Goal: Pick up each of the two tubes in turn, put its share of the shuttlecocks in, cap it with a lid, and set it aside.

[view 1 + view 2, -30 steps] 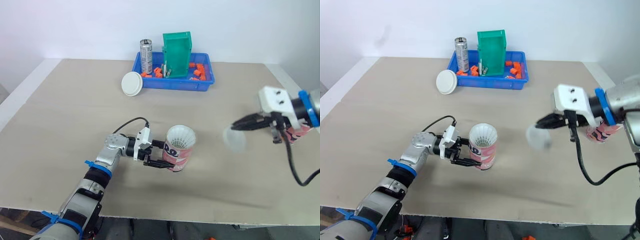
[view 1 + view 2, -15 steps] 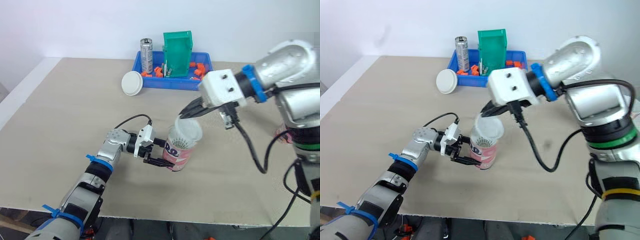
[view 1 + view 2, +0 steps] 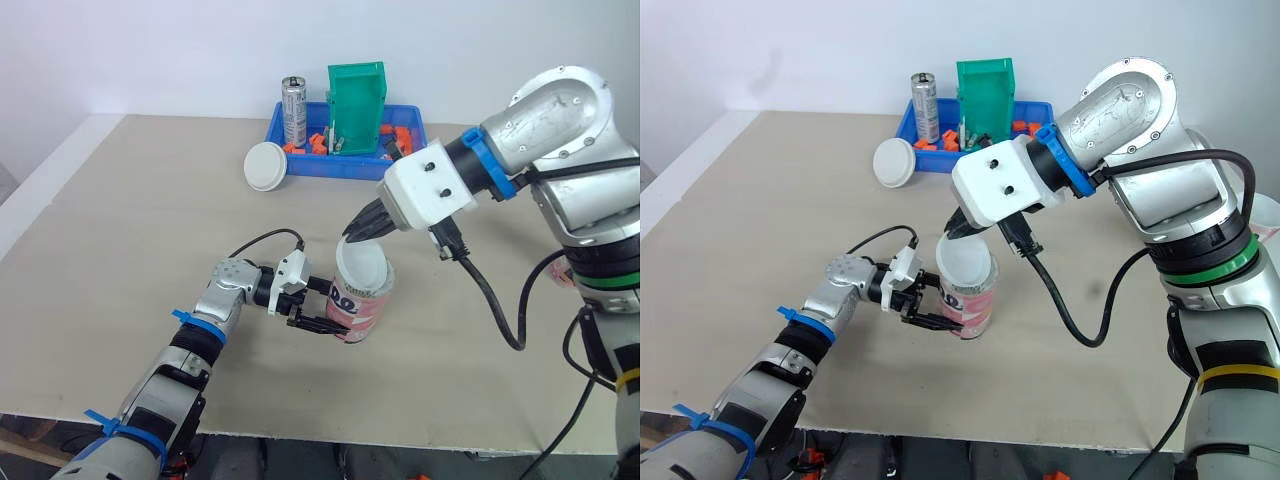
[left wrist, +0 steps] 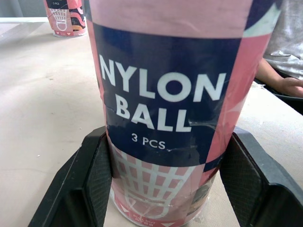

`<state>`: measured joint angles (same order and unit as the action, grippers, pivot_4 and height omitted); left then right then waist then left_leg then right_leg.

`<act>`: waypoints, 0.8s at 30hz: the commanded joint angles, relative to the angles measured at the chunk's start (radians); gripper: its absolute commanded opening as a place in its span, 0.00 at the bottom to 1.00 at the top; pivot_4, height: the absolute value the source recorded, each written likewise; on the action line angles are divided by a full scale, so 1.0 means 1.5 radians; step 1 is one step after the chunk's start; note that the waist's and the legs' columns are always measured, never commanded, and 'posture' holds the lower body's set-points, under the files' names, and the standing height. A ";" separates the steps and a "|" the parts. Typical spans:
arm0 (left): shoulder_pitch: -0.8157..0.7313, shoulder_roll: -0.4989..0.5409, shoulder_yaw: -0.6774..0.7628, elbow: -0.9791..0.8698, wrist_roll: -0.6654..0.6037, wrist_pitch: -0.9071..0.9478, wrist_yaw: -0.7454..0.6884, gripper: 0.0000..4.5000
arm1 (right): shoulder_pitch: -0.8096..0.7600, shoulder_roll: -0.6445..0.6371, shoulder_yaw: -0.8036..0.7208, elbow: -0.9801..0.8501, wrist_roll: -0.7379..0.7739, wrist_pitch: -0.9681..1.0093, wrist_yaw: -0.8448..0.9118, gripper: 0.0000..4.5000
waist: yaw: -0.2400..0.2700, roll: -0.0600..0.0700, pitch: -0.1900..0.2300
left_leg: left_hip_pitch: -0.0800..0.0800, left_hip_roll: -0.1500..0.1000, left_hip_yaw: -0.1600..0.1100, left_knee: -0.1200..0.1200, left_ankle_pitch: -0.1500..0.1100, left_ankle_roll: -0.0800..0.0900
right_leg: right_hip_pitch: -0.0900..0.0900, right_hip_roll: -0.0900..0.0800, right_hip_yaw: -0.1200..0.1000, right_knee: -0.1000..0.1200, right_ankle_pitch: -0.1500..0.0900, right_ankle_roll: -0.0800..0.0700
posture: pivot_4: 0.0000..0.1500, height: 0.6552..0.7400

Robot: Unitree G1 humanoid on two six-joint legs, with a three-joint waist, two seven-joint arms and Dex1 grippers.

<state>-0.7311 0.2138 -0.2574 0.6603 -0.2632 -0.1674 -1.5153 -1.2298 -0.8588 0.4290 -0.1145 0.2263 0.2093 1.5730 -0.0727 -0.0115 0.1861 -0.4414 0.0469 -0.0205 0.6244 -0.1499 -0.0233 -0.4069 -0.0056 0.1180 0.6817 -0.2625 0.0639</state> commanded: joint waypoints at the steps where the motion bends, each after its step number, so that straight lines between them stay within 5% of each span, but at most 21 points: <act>1: 0.005 0.010 0.000 0.015 0.024 0.006 0.011 0.68 | -0.025 -0.013 -0.007 -0.013 0.012 -0.012 0.028 0.01 | 0.000 0.000 0.000 | 0.000 0.000 0.000 0.000 0.000 0.000 | 0.000 0.000 0.000 0.000 0.000 0.000 | 1.00 0.95; 16: 0.005 0.012 0.001 0.018 0.024 0.007 0.012 0.68 | -0.014 -0.040 0.036 -0.042 0.037 -0.030 0.028 0.01 | 0.000 0.000 0.000 | 0.000 0.000 0.000 0.000 0.000 0.000 | 0.000 0.000 0.000 0.000 0.000 0.000 | 1.00 0.95; 24: 0.007 0.011 0.001 0.015 0.022 0.011 0.012 0.68 | -0.006 -0.038 0.070 -0.030 -0.037 -0.087 0.028 0.01 | 0.000 0.000 0.000 | 0.000 0.000 0.000 -0.001 0.000 0.000 | 0.000 0.000 0.000 0.000 -0.001 -0.001 | 1.00 0.95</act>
<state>-0.7314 0.2107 -0.2599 0.6573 -0.2636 -0.1661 -1.5152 -1.2285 -0.9089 0.5351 -0.1479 0.1905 0.1027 1.5728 -0.0732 -0.0116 0.1861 -0.4408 0.0471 -0.0204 0.6229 -0.1499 -0.0233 -0.4073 -0.0056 0.1176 0.6817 -0.2634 0.0628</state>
